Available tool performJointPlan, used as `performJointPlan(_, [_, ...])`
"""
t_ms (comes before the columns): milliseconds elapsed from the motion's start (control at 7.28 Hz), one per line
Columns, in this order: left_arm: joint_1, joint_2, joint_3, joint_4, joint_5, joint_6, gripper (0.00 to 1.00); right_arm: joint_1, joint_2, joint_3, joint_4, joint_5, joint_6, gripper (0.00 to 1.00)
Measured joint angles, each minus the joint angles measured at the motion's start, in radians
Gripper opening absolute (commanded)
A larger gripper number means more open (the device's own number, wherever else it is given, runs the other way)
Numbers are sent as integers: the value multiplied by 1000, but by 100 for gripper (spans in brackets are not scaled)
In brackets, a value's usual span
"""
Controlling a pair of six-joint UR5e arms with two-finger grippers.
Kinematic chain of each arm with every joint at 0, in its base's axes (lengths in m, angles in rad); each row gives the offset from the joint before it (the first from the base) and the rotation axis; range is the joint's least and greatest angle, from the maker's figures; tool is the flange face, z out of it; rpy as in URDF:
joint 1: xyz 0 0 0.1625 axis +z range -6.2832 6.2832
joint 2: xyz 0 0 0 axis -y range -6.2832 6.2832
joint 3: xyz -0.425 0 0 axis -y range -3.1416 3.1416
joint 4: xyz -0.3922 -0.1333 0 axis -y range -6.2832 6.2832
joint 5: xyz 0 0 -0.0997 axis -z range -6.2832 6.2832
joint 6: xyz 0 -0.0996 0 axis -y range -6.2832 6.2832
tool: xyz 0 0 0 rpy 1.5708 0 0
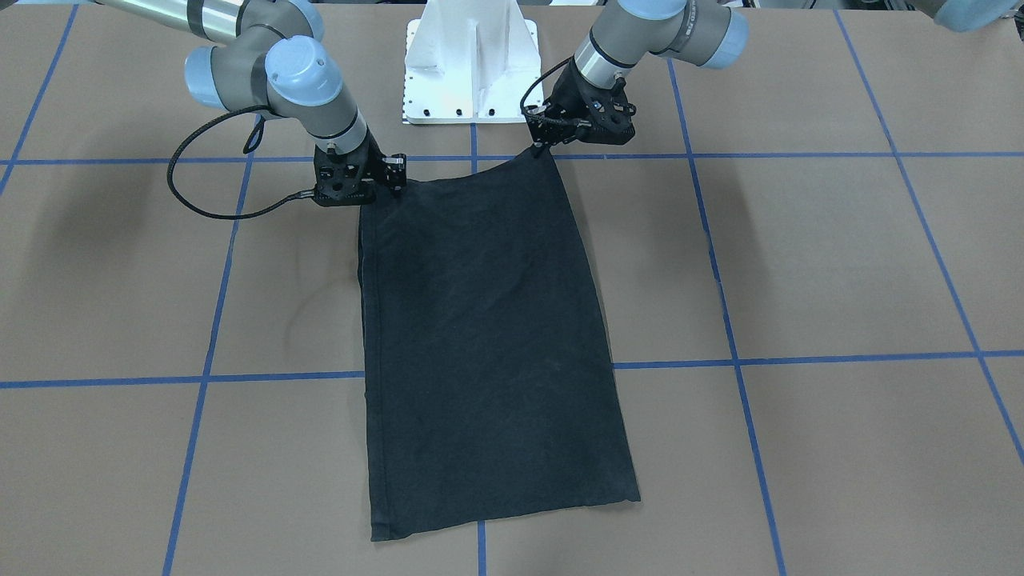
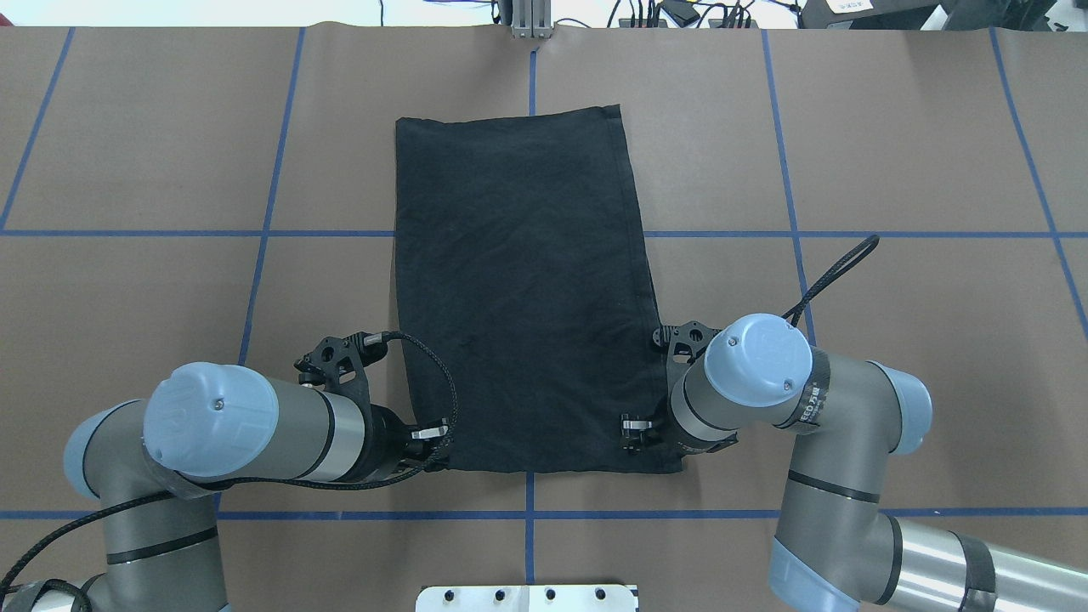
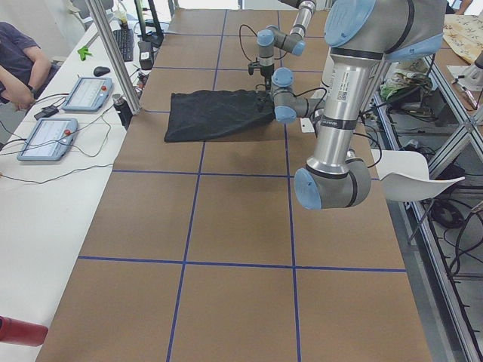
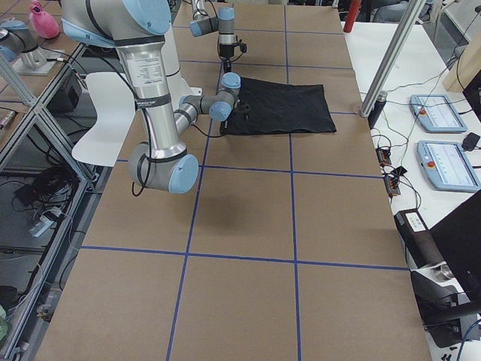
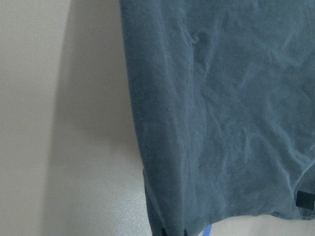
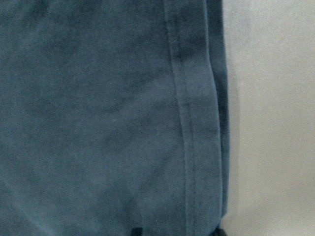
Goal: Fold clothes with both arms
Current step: 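Grasp both near corners of the shirt with both grippers, then lift the near corners and fold them over toward the far end with both grippers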
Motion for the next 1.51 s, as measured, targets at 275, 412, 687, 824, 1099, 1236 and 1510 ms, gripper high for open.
performJointPlan(275, [-1,0,1,0,0,0,0,0,6,-1,0,-1,0,0])
performJointPlan(412, [-1,0,1,0,0,0,0,0,8,-1,0,-1,0,0])
performJointPlan(687, [-8,0,0,0,0,0,0,3,9,11,2,0,1,0])
performJointPlan(824, [-14,3,-6,0,-1,1,0,9,9,24,3,9,5,0])
performJointPlan(1099, [-22,12,-29,3,-8,1,0,27,3,43,4,87,16,0])
performJointPlan(1236, [-20,15,-36,8,-12,2,0,33,-5,53,4,136,17,0])
performJointPlan(1510, [-11,17,-39,13,-15,2,0,36,-41,84,4,230,18,0])
